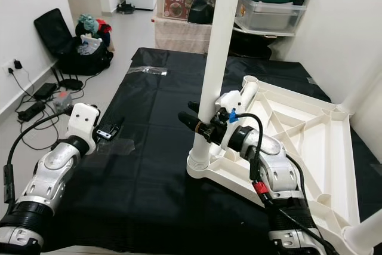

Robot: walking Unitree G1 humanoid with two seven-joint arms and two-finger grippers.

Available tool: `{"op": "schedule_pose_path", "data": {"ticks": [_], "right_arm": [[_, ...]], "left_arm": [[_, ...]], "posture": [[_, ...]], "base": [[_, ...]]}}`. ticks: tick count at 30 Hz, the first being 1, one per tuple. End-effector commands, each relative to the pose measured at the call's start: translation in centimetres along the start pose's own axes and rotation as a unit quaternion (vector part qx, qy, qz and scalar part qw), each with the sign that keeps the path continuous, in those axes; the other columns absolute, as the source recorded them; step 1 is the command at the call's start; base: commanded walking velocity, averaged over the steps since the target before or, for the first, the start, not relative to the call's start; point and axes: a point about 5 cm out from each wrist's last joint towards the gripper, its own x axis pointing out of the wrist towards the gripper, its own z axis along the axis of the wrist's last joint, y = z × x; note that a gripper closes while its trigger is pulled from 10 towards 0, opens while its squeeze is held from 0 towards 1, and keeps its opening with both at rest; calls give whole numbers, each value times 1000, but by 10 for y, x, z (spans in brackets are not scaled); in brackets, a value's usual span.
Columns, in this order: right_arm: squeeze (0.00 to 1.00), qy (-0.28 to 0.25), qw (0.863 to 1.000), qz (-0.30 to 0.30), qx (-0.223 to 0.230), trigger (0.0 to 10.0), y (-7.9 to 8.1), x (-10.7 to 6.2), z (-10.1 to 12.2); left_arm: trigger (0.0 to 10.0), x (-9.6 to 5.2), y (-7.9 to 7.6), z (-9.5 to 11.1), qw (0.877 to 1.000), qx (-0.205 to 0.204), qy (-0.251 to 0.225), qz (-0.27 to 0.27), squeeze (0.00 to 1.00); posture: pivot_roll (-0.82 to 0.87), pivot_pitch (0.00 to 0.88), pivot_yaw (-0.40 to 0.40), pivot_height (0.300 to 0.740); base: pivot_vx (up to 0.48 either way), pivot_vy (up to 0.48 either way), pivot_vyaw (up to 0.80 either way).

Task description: Building children table

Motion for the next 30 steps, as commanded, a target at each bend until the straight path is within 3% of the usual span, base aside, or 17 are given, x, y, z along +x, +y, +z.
{"op": "schedule_pose_path", "data": {"ticks": [1,11,20,30], "right_arm": [[0,34,999,13,19,0,7,0,-16],[0,43,998,17,35,0,13,-3,-26],[0,50,995,-25,82,0,2,-7,-40],[0,55,993,-28,100,0,3,-7,-50]], "left_arm": [[10000,-1,-4,-5,1000,-1,8,-1,0],[10000,-3,-2,-7,1000,-2,12,1,0],[10000,-3,0,-8,1000,-2,16,0,0],[10000,-5,1,-9,1000,-1,19,2,0]], "posture": [[63,0,-84,740],[68,0,-86,740],[73,0,-83,740],[83,0,-86,740]], "base": [[0,0,0],[0,0,0],[0,0,0],[0,0,0]]}}
